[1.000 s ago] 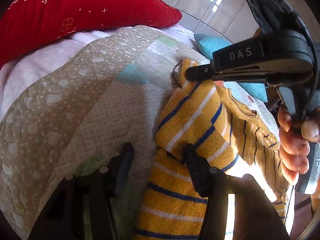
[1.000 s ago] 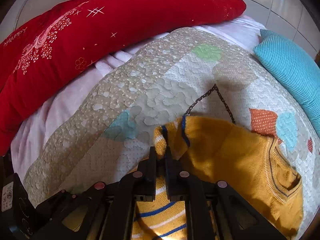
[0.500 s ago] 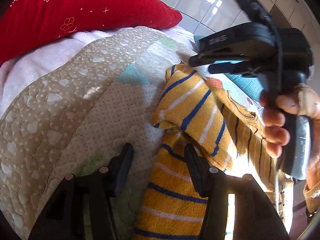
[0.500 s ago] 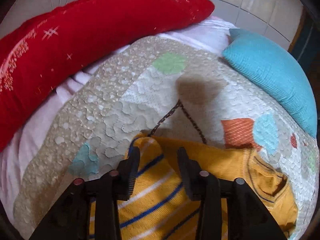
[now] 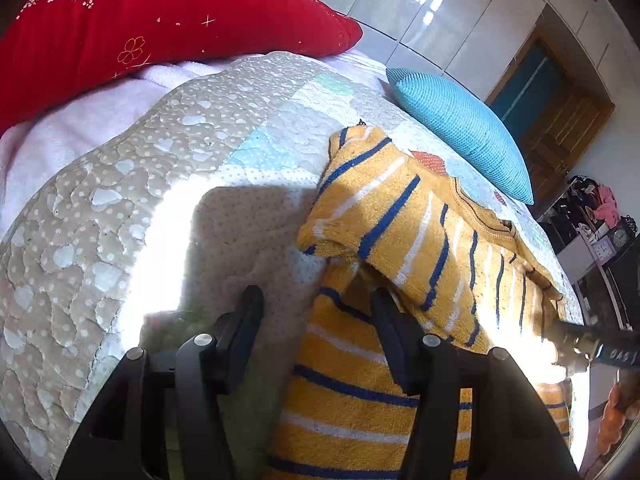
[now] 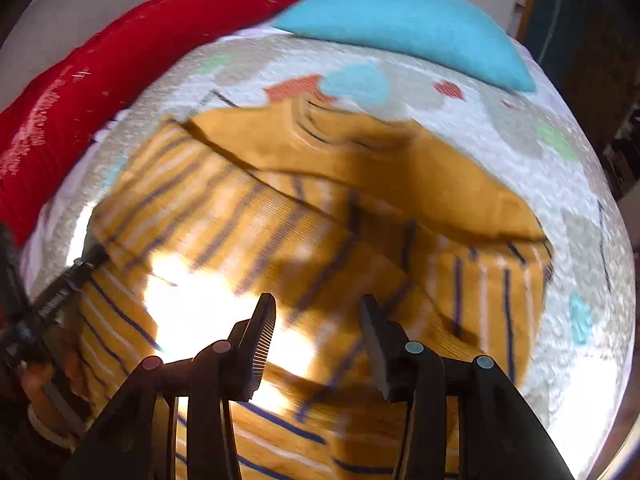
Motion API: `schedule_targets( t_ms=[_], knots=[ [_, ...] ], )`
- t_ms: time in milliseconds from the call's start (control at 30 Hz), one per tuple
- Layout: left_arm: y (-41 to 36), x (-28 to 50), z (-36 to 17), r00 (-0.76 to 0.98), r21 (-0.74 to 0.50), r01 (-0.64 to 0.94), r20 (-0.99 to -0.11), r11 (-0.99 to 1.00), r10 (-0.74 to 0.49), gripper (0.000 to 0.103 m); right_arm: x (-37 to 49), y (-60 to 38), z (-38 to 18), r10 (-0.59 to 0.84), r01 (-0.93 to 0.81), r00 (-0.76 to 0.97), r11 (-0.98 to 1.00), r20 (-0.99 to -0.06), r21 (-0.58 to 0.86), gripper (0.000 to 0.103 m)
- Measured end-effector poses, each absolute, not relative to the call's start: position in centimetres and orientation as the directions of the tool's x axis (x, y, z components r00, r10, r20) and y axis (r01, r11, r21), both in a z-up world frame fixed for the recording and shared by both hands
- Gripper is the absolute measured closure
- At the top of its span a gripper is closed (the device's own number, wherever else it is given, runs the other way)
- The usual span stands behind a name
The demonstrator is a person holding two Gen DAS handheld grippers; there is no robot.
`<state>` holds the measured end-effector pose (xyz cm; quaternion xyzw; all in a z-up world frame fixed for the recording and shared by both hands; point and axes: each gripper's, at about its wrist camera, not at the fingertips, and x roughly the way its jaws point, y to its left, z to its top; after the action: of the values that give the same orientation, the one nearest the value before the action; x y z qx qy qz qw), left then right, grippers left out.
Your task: Fold small clothes
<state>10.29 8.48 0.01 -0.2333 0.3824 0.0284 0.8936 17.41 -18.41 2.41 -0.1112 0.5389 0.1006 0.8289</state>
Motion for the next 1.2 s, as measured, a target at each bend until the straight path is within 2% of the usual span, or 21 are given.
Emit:
schedule_targets(
  t_ms=[133,233,367,433,500,600,667,733,833,967,1100,1200],
  knots=[
    [8.3,10.8,0.0,0.701,-0.383,-0.230,-0.703,0.895,-0.120,0.048,14.8,-26.8,2.7,-0.026,-0.109,0.456,0.990,-0.890,-0.085,0.054],
    [8.3,10.9,-0.1,0.697,-0.373,-0.231,-0.708,0.899,-0.114,0.047,10.4,-31.5,4.6,-0.001,-0.054,0.506,0.998,-0.862,-0.033,0.052],
    [8.3,10.7,0.0,0.697,-0.374,-0.230,-0.707,0.899,-0.116,0.047,3.3,-36.5,6.2,-0.075,-0.001,0.548,0.996,-0.833,-0.091,0.047],
    [8.5,10.4,0.1,0.702,-0.397,-0.218,-0.699,0.892,-0.140,0.041,0.0,-39.2,6.6,-0.166,0.033,0.558,0.983,-0.813,-0.178,0.043],
    [8.8,10.3,0.1,0.699,-0.421,-0.208,-0.695,0.883,-0.167,0.040,-2.9,-41.9,7.0,-0.308,0.084,0.544,0.945,-0.780,-0.315,0.042],
    [8.9,10.0,1.1,0.626,-0.385,-0.196,-0.757,0.902,-0.187,0.040,-6.0,-45.7,7.5,-0.573,0.162,0.498,0.799,-0.651,-0.580,0.041],
    [8.9,8.4,2.7,0.610,-0.369,-0.207,-0.773,0.906,-0.175,0.040,-7.8,-47.5,8.1,-0.662,0.195,0.481,0.721,-0.576,-0.665,0.040],
    [9.1,5.8,4.3,0.626,-0.392,-0.201,-0.756,0.898,-0.190,0.036,-9.2,-48.7,9.1,-0.621,0.219,0.498,0.766,-0.606,-0.605,0.035],
    [9.7,1.0,6.0,0.650,-0.427,-0.183,-0.728,0.885,-0.217,0.028,-10.2,-48.1,9.3,-0.469,0.210,0.549,0.878,-0.691,-0.430,0.034],
    [10.5,-4.5,5.9,0.634,-0.407,-0.207,-0.748,0.890,-0.195,0.025,-9.3,-44.1,7.1,-0.178,0.090,0.604,0.984,-0.777,-0.155,0.034],
    [10.7,-8.0,4.3,0.594,-0.414,-0.210,-0.774,0.886,-0.221,0.024,-8.1,-38.6,4.2,0.166,-0.054,0.587,0.985,-0.792,0.166,0.034],
    [9.9,-9.4,3.1,0.587,-0.460,-0.185,-0.761,0.868,-0.278,0.025,-8.0,-34.8,1.3,0.295,-0.102,0.546,0.952,-0.784,0.287,0.034]
  ],
)
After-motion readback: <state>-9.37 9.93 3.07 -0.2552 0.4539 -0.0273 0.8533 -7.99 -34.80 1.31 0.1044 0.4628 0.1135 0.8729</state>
